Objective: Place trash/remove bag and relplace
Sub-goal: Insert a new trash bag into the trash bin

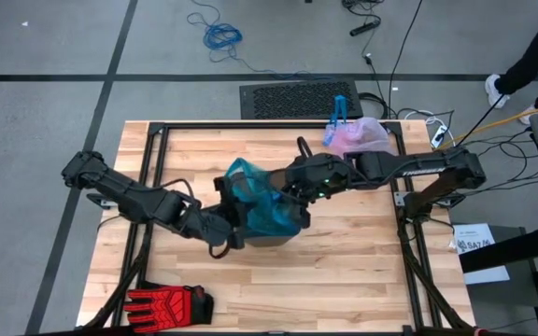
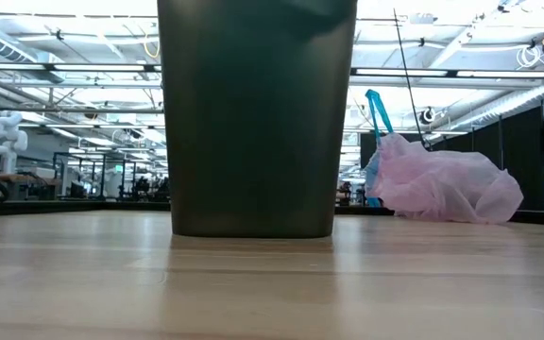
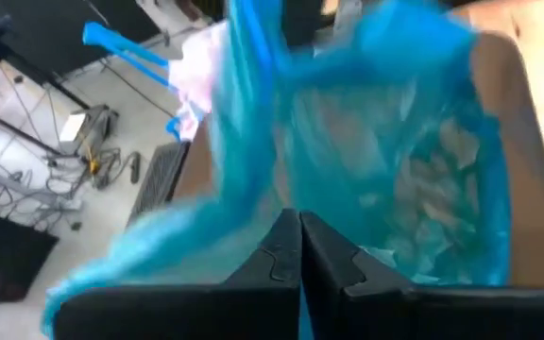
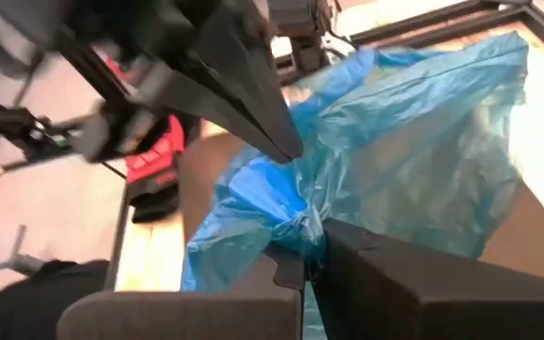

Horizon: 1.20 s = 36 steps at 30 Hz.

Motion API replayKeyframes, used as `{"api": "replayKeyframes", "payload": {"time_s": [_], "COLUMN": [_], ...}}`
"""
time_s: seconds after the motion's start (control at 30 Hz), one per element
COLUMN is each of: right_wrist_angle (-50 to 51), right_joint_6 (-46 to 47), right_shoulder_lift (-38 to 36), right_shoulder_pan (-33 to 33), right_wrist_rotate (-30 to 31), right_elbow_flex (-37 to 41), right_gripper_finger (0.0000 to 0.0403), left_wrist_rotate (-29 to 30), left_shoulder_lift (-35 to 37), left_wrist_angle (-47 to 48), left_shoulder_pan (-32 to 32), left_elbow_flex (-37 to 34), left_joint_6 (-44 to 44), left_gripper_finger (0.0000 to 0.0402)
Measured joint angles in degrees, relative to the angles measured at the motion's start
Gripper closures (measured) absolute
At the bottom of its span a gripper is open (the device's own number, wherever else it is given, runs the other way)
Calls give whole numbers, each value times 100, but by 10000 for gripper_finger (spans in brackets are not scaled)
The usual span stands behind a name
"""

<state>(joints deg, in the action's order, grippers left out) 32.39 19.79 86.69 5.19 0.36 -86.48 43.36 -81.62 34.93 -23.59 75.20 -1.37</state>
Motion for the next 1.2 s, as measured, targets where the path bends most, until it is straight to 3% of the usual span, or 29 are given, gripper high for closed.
{"api": "replayKeyframes", "payload": {"time_s": [0.33, 0.6, 0.83, 1.2], "right_wrist_angle": [5, 24, 1056, 1729], "right_joint_6": [345, 653, 566, 310], "right_shoulder_lift": [-574, -843, -640, -200], "right_shoulder_pan": [17, 17, -193, -840], "right_wrist_rotate": [182, 256, 710, 722], "right_elbow_flex": [0, 0, -4, 0], "right_gripper_finger": [403, 403, 403, 403], "left_wrist_rotate": [4, 172, 212, 291], "left_shoulder_lift": [0, 6, 0, 0], "left_wrist_angle": [211, 555, 1217, 1698], "left_shoulder_pan": [-478, -496, -491, -505], "left_elbow_flex": [226, 529, 525, 367], "left_joint_6": [-210, -135, -952, -1767], "left_gripper_finger": [400, 401, 401, 401]}}
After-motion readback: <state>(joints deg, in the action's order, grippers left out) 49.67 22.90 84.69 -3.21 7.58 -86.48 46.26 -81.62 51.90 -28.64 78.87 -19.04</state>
